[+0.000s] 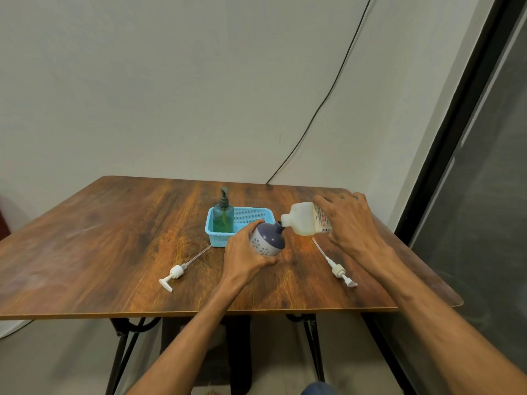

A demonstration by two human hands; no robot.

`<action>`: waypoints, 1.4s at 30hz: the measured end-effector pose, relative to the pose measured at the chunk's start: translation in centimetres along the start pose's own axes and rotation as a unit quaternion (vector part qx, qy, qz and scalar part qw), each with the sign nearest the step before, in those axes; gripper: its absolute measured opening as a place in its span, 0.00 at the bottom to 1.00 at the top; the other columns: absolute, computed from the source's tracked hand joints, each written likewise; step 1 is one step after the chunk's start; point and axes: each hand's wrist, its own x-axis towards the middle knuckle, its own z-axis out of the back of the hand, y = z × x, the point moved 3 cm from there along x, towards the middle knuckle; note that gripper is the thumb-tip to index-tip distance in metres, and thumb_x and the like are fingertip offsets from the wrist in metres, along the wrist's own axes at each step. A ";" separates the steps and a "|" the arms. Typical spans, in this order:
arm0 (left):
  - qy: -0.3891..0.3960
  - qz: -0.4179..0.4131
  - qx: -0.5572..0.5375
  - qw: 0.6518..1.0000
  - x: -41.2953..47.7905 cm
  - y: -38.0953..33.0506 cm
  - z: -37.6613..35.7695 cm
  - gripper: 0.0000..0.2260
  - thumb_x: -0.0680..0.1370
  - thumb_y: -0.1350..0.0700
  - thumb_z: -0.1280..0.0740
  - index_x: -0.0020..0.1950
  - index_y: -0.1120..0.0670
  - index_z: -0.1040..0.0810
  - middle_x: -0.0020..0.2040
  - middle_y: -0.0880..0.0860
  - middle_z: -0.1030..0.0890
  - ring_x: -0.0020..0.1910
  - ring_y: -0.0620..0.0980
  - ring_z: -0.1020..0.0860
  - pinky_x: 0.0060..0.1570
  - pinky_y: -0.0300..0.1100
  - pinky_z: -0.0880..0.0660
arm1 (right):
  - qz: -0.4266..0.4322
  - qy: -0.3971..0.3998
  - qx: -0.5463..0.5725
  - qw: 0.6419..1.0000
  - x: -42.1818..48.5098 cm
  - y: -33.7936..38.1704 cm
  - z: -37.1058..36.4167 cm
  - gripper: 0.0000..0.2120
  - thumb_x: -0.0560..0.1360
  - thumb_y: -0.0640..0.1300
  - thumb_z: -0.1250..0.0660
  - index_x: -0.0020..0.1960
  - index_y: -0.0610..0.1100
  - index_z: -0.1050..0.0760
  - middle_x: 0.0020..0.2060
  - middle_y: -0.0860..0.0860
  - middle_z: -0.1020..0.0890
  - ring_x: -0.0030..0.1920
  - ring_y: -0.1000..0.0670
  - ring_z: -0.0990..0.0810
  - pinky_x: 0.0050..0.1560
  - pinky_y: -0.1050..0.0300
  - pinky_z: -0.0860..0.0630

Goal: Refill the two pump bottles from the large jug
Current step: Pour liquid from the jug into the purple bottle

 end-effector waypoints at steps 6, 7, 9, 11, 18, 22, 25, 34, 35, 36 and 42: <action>0.001 0.010 -0.004 1.000 0.0 0.0 -0.1 0.36 0.64 0.51 0.19 0.69 0.55 0.28 0.63 0.53 0.22 0.58 0.45 0.25 0.59 0.36 0.31 | -0.001 0.001 -0.004 1.000 0.1 0.0 -0.2 0.32 0.71 0.44 0.27 0.71 0.53 0.34 0.63 0.50 0.22 0.62 0.44 0.25 0.65 0.43 0.34; 0.001 0.011 -0.003 1.000 -0.1 0.1 -0.1 0.37 0.64 0.51 0.19 0.69 0.55 0.28 0.63 0.54 0.22 0.59 0.47 0.24 0.59 0.36 0.31 | -0.002 0.003 -0.002 1.000 0.1 0.0 -0.2 0.32 0.71 0.45 0.26 0.71 0.53 0.34 0.64 0.50 0.22 0.63 0.44 0.25 0.65 0.43 0.34; 0.001 0.011 -0.003 1.000 0.0 0.1 -0.1 0.37 0.64 0.51 0.19 0.70 0.56 0.28 0.63 0.54 0.22 0.61 0.50 0.23 0.59 0.36 0.31 | -0.004 0.006 0.004 1.000 0.0 0.0 -0.1 0.31 0.71 0.45 0.26 0.71 0.52 0.34 0.65 0.50 0.23 0.64 0.43 0.25 0.67 0.42 0.35; 0.002 0.010 -0.001 1.000 0.0 0.1 -0.1 0.36 0.65 0.51 0.19 0.70 0.56 0.28 0.63 0.54 0.22 0.61 0.51 0.23 0.60 0.36 0.31 | -0.004 0.006 0.005 1.000 0.0 0.0 -0.1 0.31 0.71 0.45 0.26 0.71 0.53 0.34 0.65 0.50 0.23 0.65 0.43 0.26 0.67 0.42 0.35; -0.001 0.002 -0.001 1.000 -0.1 -0.1 0.1 0.37 0.63 0.51 0.18 0.69 0.55 0.28 0.62 0.53 0.21 0.58 0.44 0.25 0.58 0.34 0.31 | -0.003 0.008 0.008 1.000 0.1 0.1 -0.2 0.32 0.71 0.46 0.26 0.72 0.53 0.34 0.66 0.50 0.23 0.66 0.44 0.26 0.67 0.42 0.35; 0.001 0.004 0.000 1.000 -0.1 0.0 0.0 0.37 0.63 0.51 0.18 0.69 0.56 0.28 0.63 0.53 0.21 0.60 0.48 0.23 0.60 0.38 0.29 | -0.004 0.010 0.005 1.000 0.1 0.1 -0.1 0.32 0.71 0.47 0.26 0.72 0.54 0.35 0.66 0.50 0.24 0.66 0.44 0.27 0.67 0.43 0.36; 0.002 0.006 0.002 1.000 -0.1 0.0 0.0 0.38 0.63 0.51 0.18 0.70 0.55 0.28 0.63 0.53 0.22 0.60 0.48 0.24 0.60 0.38 0.29 | -0.002 0.007 0.002 1.000 0.1 0.1 -0.1 0.32 0.71 0.46 0.27 0.72 0.53 0.34 0.66 0.49 0.23 0.66 0.43 0.26 0.66 0.43 0.35; 0.003 0.005 0.006 1.000 0.0 -0.1 0.0 0.37 0.64 0.51 0.19 0.70 0.56 0.28 0.63 0.54 0.21 0.61 0.51 0.23 0.63 0.44 0.26 | 0.002 -0.006 -0.007 1.000 0.1 0.1 0.1 0.31 0.70 0.44 0.27 0.70 0.54 0.34 0.64 0.51 0.22 0.62 0.44 0.25 0.63 0.44 0.34; 0.003 0.006 0.007 1.000 0.0 -0.1 0.0 0.37 0.64 0.51 0.19 0.70 0.56 0.28 0.63 0.54 0.22 0.61 0.51 0.23 0.64 0.45 0.26 | 0.002 -0.008 -0.006 1.000 0.1 0.1 0.1 0.31 0.70 0.44 0.27 0.70 0.54 0.33 0.64 0.51 0.22 0.62 0.44 0.25 0.63 0.44 0.34; 0.003 0.007 0.005 1.000 0.0 -0.1 0.0 0.37 0.64 0.51 0.19 0.70 0.56 0.28 0.63 0.54 0.22 0.61 0.51 0.23 0.64 0.45 0.26 | 0.001 -0.008 -0.004 1.000 0.1 0.1 0.1 0.31 0.70 0.44 0.26 0.70 0.54 0.33 0.64 0.51 0.22 0.62 0.44 0.25 0.64 0.44 0.34; 0.000 0.006 -0.003 1.000 -0.1 -0.2 0.1 0.38 0.64 0.51 0.18 0.70 0.56 0.28 0.63 0.54 0.21 0.61 0.50 0.23 0.60 0.38 0.29 | -0.001 -0.003 -0.001 1.000 0.0 0.1 0.2 0.32 0.71 0.45 0.26 0.71 0.53 0.34 0.65 0.50 0.23 0.64 0.44 0.25 0.66 0.44 0.35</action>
